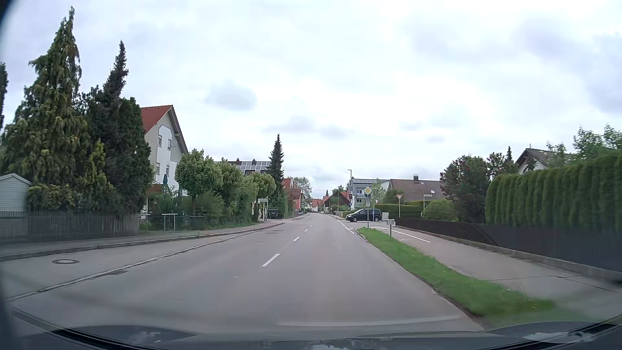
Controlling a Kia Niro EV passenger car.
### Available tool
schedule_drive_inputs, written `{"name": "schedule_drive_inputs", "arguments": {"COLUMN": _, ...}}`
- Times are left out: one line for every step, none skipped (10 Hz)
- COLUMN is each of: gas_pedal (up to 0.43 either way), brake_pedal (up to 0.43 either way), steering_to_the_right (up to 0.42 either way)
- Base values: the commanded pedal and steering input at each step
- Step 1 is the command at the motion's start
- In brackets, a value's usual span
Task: Follow the waypoints while adhering to traffic rules and regulations
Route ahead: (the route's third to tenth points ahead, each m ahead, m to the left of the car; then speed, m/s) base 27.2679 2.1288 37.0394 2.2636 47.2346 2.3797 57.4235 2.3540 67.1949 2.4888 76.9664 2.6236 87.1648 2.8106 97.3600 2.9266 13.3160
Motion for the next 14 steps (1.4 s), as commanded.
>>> {"name": "schedule_drive_inputs", "arguments": {"gas_pedal": 0.409, "brake_pedal": 0.006, "steering_to_the_right": -0.009}}
{"name": "schedule_drive_inputs", "arguments": {"gas_pedal": 0.409, "brake_pedal": 0.012, "steering_to_the_right": -0.008}}
{"name": "schedule_drive_inputs", "arguments": {"gas_pedal": 0.409, "brake_pedal": 0.006, "steering_to_the_right": -0.004}}
{"name": "schedule_drive_inputs", "arguments": {"gas_pedal": 0.409, "brake_pedal": 0.012, "steering_to_the_right": -0.001}}
{"name": "schedule_drive_inputs", "arguments": {"gas_pedal": 0.409, "brake_pedal": 0.006, "steering_to_the_right": -0.002}}
{"name": "schedule_drive_inputs", "arguments": {"gas_pedal": 0.398, "brake_pedal": 0.012, "steering_to_the_right": -0.002}}
{"name": "schedule_drive_inputs", "arguments": {"gas_pedal": 0.390, "brake_pedal": 0.006, "steering_to_the_right": -0.003}}
{"name": "schedule_drive_inputs", "arguments": {"gas_pedal": 0.378, "brake_pedal": 0.006, "steering_to_the_right": -0.004}}
{"name": "schedule_drive_inputs", "arguments": {"gas_pedal": 0.350, "brake_pedal": 0.006, "steering_to_the_right": -0.004}}
{"name": "schedule_drive_inputs", "arguments": {"gas_pedal": 0.339, "brake_pedal": 0.012, "steering_to_the_right": -0.004}}
{"name": "schedule_drive_inputs", "arguments": {"gas_pedal": 0.331, "brake_pedal": 0.012, "steering_to_the_right": -0.004}}
{"name": "schedule_drive_inputs", "arguments": {"gas_pedal": 0.311, "brake_pedal": 0.012, "steering_to_the_right": -0.004}}
{"name": "schedule_drive_inputs", "arguments": {"gas_pedal": 0.280, "brake_pedal": 0.012, "steering_to_the_right": -0.004}}
{"name": "schedule_drive_inputs", "arguments": {"gas_pedal": 0.280, "brake_pedal": 0.006, "steering_to_the_right": -0.004}}
